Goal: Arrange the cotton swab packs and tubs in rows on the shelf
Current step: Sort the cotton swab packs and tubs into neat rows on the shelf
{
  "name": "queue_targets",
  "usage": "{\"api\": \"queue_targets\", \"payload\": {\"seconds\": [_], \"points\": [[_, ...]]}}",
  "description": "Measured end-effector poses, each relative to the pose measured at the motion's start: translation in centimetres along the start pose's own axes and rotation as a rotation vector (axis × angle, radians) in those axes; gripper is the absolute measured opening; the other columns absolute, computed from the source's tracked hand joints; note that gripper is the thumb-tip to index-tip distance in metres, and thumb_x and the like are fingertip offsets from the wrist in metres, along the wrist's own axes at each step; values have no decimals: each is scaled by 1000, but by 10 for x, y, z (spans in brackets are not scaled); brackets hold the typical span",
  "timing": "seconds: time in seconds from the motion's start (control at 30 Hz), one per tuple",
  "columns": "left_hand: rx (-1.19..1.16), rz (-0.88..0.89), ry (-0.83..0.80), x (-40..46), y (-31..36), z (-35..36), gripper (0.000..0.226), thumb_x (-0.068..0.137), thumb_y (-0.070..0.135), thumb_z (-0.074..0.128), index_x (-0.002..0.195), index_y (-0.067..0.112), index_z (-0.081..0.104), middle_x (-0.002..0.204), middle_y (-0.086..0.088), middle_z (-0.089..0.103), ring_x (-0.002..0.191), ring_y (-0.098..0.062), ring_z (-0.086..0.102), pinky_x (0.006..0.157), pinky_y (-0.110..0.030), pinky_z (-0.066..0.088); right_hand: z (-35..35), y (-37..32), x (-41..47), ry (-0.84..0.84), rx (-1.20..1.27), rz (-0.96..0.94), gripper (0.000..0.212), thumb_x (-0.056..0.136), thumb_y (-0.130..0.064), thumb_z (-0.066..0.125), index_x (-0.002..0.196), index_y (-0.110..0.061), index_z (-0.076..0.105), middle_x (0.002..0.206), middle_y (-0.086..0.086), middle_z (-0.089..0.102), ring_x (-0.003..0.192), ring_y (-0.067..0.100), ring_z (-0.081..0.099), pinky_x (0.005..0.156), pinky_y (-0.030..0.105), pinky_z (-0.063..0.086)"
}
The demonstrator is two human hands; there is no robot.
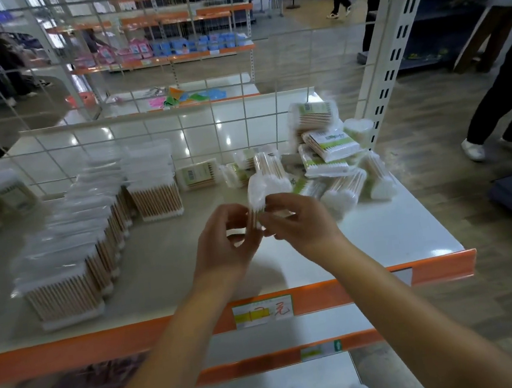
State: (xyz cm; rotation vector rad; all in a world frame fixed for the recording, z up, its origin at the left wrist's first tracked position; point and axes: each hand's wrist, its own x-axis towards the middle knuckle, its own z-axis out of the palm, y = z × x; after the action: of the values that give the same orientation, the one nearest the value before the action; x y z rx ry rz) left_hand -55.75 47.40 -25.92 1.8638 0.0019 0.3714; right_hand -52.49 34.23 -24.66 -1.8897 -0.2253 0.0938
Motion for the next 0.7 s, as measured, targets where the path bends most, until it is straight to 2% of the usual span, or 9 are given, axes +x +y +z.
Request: {"api": "queue_targets", "payload": {"seconds": [0.07, 0.13, 0.27, 0.37, 0.47, 0.57, 0.63, 0.7], "points": [[77, 40, 6, -5, -4, -5, 28, 77, 9, 71, 81, 31, 54, 90, 6, 63, 84, -8, 62, 71, -21, 52, 6, -2, -4, -39, -6, -16, 9, 80, -36, 69, 78, -33, 61, 89, -5, 68, 77, 17, 67, 67, 28, 47], [92, 53, -6, -8, -6, -9, 35, 75, 6, 71, 80, 35, 54, 92, 4, 62, 85, -13, 62, 74, -24, 52, 10, -6, -7, -10, -38, -36, 19, 75, -40, 72, 74, -28, 59, 84, -5, 67, 70, 12, 66, 61, 23, 44], [125, 101, -89, -8, -9, -22, 45, 75, -2, 69, 80, 39, 54, 90, 11, 59, 85, -6, 59, 78, -24, 51, 15, -9, -7, 90, -124, -54, 26, 75, -33, 74, 89, -15, 62, 86, 1, 66, 69, 15, 62, 64, 30, 50], [206, 158, -211, -1, -9, -38, 38, 80, 2, 66, 84, 38, 55, 92, 12, 58, 89, -1, 56, 81, -19, 47, 18, -9, 1, 144, -175, -102, 29, 78, -23, 74, 104, -14, 65, 88, -5, 61, 72, 13, 58, 63, 15, 45], [308, 211, -285, 11, -7, -62, 24, 82, 14, 66, 98, 31, 59, 94, 21, 54, 92, 5, 52, 82, -17, 43, 23, -16, 12, 156, -198, -168, 36, 78, -17, 74, 112, -9, 65, 93, -1, 65, 76, 12, 60, 62, 4, 43], [422, 268, -293, 29, -2, -92, 30, 84, 23, 63, 114, 18, 61, 102, 15, 54, 94, 0, 51, 82, -20, 42, 36, -22, 26, 169, -179, -211, 38, 76, -13, 74, 113, -9, 65, 96, 1, 68, 74, 7, 61, 63, 3, 44], [493, 314, -269, 44, 2, -113, 34, 83, 27, 61, 115, 14, 62, 104, 11, 55, 95, -7, 54, 79, -14, 40, 48, -26, 36, 188, -211, -217, 39, 76, -13, 74, 114, -9, 64, 93, -4, 65, 74, 5, 58, 62, 2, 42], [579, 331, -226, 59, 4, -132, 32, 84, 21, 65, 114, 12, 62, 102, 9, 54, 92, -8, 53, 74, -8, 36, 64, -30, 46, 182, -262, -212, 39, 78, -14, 73, 115, -9, 64, 94, -3, 64, 79, 7, 56, 63, 7, 42]]}}
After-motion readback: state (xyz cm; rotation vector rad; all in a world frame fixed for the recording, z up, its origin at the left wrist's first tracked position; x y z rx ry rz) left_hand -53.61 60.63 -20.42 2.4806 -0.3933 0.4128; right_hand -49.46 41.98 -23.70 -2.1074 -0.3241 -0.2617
